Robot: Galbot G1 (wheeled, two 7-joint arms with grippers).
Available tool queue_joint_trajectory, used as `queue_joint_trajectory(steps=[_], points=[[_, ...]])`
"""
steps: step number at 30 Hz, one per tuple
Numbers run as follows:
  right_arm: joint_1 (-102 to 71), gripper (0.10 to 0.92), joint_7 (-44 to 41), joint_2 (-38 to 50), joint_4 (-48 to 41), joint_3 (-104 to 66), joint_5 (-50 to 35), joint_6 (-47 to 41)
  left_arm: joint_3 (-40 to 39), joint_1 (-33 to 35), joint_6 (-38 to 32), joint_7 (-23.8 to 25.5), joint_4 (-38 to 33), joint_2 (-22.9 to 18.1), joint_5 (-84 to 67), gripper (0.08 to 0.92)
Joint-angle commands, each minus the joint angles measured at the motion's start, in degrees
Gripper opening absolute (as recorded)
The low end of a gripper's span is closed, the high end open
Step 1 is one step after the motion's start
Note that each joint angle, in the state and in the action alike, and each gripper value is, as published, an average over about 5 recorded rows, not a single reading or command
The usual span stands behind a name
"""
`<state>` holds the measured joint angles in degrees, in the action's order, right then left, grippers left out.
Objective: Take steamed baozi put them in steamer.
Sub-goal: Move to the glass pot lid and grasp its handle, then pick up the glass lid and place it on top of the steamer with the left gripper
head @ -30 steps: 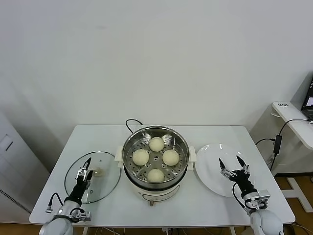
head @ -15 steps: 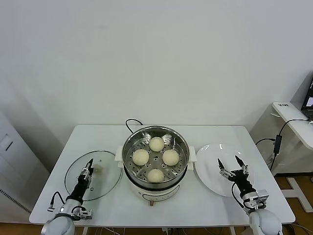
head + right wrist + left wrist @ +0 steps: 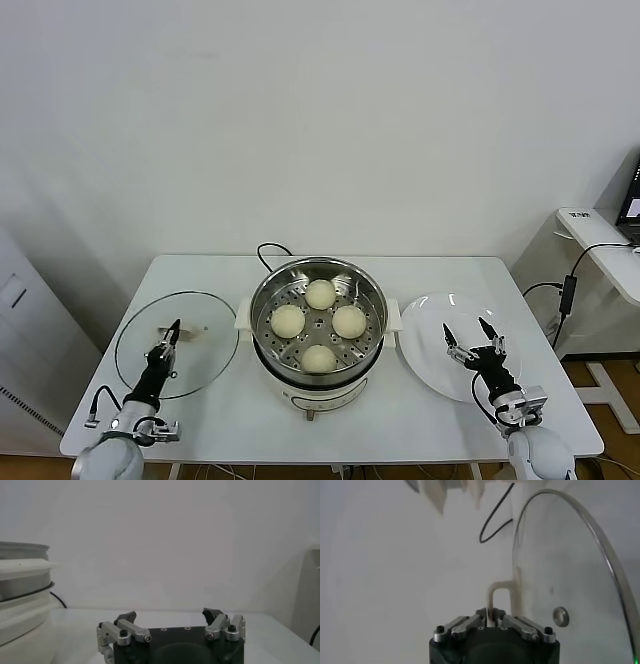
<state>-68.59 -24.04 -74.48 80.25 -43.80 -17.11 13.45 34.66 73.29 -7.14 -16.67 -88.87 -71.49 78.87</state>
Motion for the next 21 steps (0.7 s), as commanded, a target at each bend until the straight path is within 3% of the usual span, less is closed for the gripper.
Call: queue_joint_trajectory(steps=[1,11,15,21], points=[[0.05,0.823,-0.11,0.12,0.3,-0.03,0.0,-0.08,-0.32,0.72,8.02,8.0,-11.84,4.07,-7.15,0.101],[0.33,0.823,-0.49,0.18,0.67,0.06,-0.1,-0.04,-8.25,-2.24,26.48,24.82,-28.13,11.19,-12.69,0.101],[0.19,0.823,-0.71,0.42,0.86,-0.01,-0.14,-0.02,-14.92,-3.56,35.66,28.7,-30.83,12.5,-9.77,0.101],[0.07,0.823,-0.82,1.31,0.98,-0.16,-0.34,-0.07,-23.06,-6.5,43.14,31.3,-32.65,11.56,-4.77,0.101]])
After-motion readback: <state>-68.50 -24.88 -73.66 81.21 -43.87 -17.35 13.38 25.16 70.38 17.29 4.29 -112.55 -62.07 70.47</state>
